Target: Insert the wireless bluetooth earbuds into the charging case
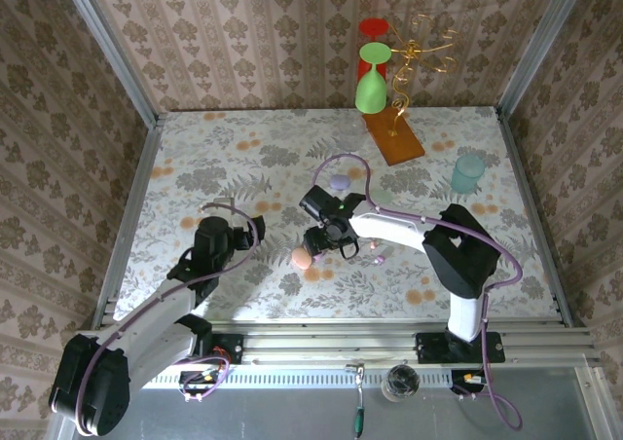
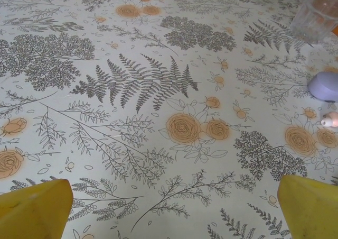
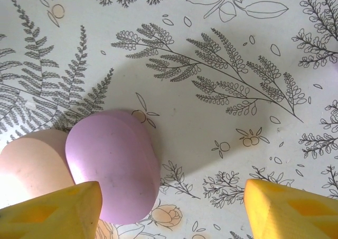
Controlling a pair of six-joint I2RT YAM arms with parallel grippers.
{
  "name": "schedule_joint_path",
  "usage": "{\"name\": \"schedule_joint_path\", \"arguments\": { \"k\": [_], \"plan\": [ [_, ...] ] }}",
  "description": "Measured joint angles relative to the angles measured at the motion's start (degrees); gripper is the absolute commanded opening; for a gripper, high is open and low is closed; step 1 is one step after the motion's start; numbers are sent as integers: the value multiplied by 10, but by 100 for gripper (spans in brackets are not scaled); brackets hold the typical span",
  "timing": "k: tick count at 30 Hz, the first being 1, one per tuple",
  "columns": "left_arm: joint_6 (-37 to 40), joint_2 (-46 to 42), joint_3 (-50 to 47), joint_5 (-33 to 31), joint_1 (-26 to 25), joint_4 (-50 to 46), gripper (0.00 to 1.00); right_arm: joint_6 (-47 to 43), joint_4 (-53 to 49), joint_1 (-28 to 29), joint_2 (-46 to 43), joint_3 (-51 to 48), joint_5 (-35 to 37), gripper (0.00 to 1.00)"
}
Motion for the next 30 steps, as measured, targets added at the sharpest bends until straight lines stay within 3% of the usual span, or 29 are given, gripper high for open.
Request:
{"name": "schedule_joint_path", "arguments": {
  "k": [18, 23, 30],
  "plan": [
    [1, 0, -1, 22, 0, 13, 100, -10, 5, -42, 4, -9, -11, 63],
    [7, 5, -1, 37, 0, 27, 100, -10, 11, -53, -3, -19, -12, 63],
    [9, 26, -1, 59, 0, 39, 100, -24, 43, -54, -15, -42, -45, 73]
  ]
}}
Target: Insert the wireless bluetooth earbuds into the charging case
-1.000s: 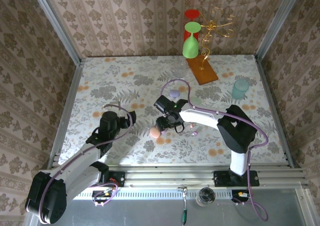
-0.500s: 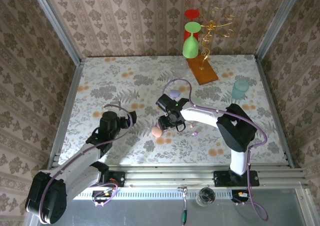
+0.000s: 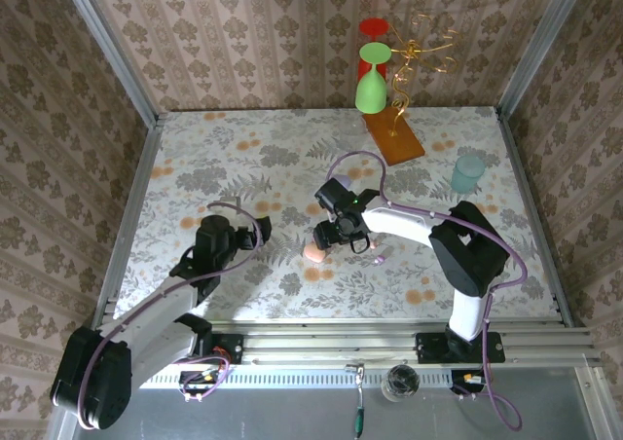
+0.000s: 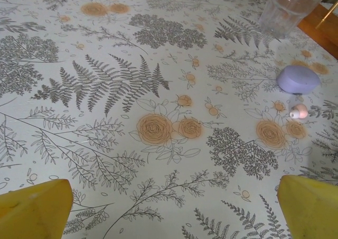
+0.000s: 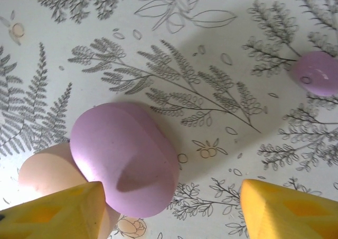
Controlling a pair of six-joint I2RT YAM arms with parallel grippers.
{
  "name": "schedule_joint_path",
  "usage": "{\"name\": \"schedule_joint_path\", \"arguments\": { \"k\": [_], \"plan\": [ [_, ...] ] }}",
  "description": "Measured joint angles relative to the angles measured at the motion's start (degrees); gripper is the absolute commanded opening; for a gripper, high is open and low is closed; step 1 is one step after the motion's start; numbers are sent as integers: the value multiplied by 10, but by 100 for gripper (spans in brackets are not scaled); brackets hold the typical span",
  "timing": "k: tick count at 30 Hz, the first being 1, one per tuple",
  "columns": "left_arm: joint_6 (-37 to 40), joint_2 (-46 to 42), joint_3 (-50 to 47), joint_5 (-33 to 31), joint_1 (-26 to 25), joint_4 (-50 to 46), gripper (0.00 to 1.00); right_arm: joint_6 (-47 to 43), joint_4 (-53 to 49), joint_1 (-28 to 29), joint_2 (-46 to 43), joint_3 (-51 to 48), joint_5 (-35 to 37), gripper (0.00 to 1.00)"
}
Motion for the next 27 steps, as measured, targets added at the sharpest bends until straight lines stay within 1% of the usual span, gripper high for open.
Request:
{"name": "schedule_joint_path", "arguments": {
  "k": [4, 7, 11, 17, 20, 21, 22, 24, 25, 27],
  "plan": [
    [2, 7, 0, 4, 0, 4, 100, -10, 4, 3, 1, -4, -10, 74],
    [2, 7, 0, 4, 0, 5, 100, -19, 5, 8, 6, -4, -12, 78],
    [2, 10, 0, 4, 0, 14, 100, -35, 10, 14, 9, -3, -17, 85],
    [2, 26, 3, 7, 0, 18, 100, -49, 18, 19, 13, -3, -27, 90],
    [2, 36, 7, 15, 0, 21, 100, -53, 18, 21, 18, 3, -33, 80],
    [2, 40, 9, 20, 0, 22, 100, -52, 18, 22, 19, 5, -35, 74],
    [2, 45, 13, 23, -2, 21, 100, -47, 20, 23, 20, 6, -36, 66],
    [2, 59, 22, 22, -17, 21, 100, -40, 23, 24, 21, 7, -36, 55],
    [2, 66, 26, 23, -31, 21, 100, -35, 25, 24, 21, 7, -36, 51],
    [-2, 78, 28, 23, -54, 22, 100, -26, 24, 22, 23, 7, -36, 48]
  ]
}}
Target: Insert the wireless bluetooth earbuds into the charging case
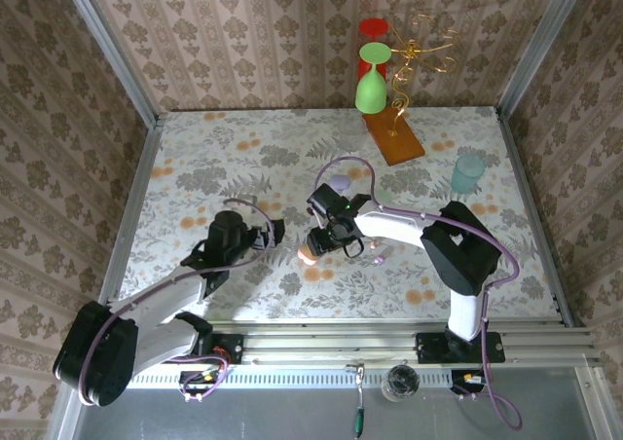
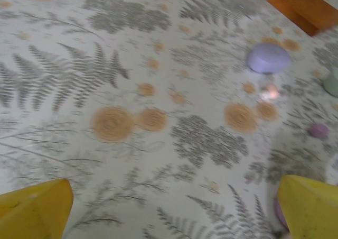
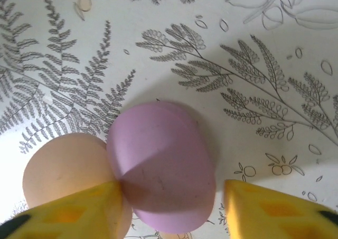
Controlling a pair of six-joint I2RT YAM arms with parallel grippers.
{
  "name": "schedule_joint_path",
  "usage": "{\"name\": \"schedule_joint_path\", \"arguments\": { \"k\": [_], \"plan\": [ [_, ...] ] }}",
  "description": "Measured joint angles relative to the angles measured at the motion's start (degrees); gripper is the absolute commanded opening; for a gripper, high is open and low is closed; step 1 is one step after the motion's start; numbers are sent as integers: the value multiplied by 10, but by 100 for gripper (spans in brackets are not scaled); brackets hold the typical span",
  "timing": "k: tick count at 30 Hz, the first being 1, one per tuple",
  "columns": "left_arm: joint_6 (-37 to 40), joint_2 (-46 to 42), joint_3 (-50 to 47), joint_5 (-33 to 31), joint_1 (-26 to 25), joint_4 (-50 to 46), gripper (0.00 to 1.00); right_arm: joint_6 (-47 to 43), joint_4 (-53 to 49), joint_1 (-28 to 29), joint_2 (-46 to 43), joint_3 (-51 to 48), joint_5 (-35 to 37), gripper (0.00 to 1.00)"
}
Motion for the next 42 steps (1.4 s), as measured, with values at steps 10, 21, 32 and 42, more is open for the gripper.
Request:
{"name": "schedule_joint_path", "arguments": {
  "k": [10, 21, 32, 42],
  "plan": [
    [-57, 33, 0, 7, -42, 13, 99, 32, 12, -17, 0, -10, -1, 56],
    [-91, 70, 14, 32, -59, 13, 97, 47, 34, -48, -15, -43, -15, 68],
    [-97, 61, 14, 41, -16, 14, 97, -45, 31, -82, -46, -47, -17, 85],
    [-93, -28, -12, 56, 50, -13, 97, -318, -28, -82, -5, 28, -19, 82]
  ]
}}
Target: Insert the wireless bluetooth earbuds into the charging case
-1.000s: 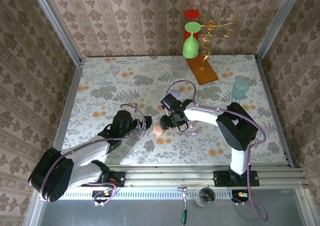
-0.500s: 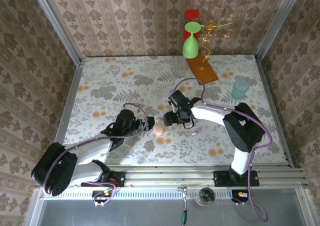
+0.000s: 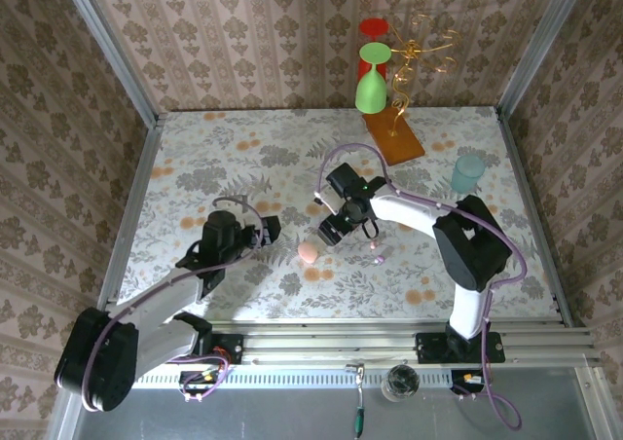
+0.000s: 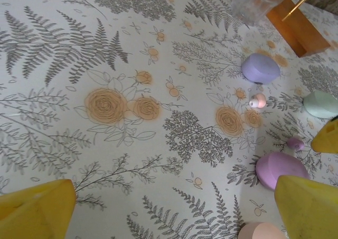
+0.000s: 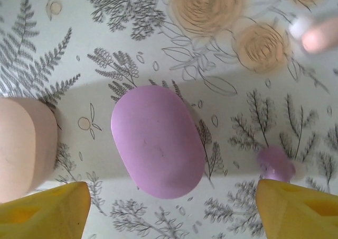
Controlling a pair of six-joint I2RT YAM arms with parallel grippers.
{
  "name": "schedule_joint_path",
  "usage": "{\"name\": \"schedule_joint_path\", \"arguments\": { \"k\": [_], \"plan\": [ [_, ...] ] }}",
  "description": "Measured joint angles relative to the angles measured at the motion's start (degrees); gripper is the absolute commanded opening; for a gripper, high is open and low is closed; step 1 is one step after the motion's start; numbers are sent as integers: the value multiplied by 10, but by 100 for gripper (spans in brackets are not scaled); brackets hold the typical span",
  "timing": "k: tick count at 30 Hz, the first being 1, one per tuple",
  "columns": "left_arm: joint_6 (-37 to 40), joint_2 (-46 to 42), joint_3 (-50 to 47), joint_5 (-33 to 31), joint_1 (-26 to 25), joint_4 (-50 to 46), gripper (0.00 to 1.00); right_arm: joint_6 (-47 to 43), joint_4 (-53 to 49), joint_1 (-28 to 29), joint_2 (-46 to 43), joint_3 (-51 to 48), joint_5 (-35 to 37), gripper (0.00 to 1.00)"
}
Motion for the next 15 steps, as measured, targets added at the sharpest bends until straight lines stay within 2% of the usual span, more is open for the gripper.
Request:
{"name": "schedule_joint_path", "arguments": {
  "k": [3, 8, 15],
  "plan": [
    [6, -16, -7, 3, 5, -5, 97, -67, -8, 0, 21, 9, 0, 80],
    [14, -26, -10, 12, 27, -20, 98, -147, -23, 2, 58, 37, -7, 65],
    [22, -38, -17, 19, 32, -31, 99, -194, -32, 3, 66, 48, -14, 45]
  ]
}}
